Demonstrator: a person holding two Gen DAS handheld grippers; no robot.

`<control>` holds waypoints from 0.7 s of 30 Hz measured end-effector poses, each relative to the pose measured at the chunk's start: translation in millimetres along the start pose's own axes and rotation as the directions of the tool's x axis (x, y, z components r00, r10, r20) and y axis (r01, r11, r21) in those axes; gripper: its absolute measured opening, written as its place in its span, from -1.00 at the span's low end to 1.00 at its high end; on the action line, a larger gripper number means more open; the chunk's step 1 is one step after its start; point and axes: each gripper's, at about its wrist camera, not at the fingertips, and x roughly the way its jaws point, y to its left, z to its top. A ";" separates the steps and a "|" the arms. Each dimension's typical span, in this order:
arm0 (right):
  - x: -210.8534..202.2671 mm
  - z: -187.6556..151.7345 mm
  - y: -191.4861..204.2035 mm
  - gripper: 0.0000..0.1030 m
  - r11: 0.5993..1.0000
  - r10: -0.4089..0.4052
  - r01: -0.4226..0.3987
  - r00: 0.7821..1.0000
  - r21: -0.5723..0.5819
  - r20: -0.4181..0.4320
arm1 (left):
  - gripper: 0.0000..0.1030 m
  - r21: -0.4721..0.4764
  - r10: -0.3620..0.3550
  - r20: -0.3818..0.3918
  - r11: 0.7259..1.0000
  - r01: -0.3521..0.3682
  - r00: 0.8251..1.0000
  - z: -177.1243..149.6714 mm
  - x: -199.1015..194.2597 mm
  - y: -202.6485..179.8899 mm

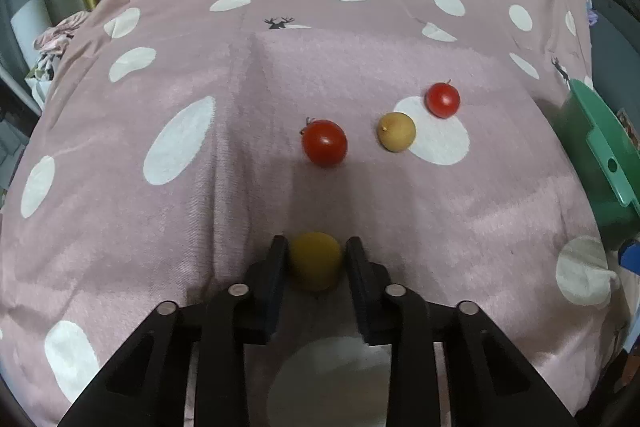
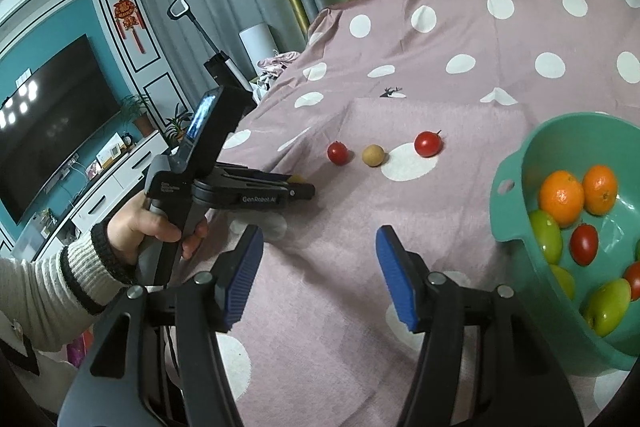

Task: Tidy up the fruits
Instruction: 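Grasp a small yellow fruit with the left gripper while the right grasps another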

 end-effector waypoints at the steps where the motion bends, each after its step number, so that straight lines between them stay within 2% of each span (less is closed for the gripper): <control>1: 1.3 -0.3 0.2 0.16 1.000 0.000 0.000 1.000 0.000 -0.004 | -0.47 -0.005 -0.010 0.001 1.000 0.010 1.000 0.2 -0.3 1.8; 5: 9.0 -2.6 -0.4 0.16 1.000 -0.008 0.008 1.000 0.000 -0.026 | -0.48 -0.007 -0.025 0.016 1.000 0.026 1.000 1.9 -0.8 4.1; 13: 35.1 -0.5 1.3 0.16 0.999 -0.040 0.042 0.996 0.033 -0.076 | -0.48 0.000 -0.100 0.062 0.995 0.100 0.993 12.4 -1.7 11.8; 21: 79.2 40.5 9.4 0.13 0.987 -0.153 0.157 0.981 0.025 -0.121 | -0.48 0.025 -0.189 0.095 0.982 0.188 0.977 22.7 -1.1 22.7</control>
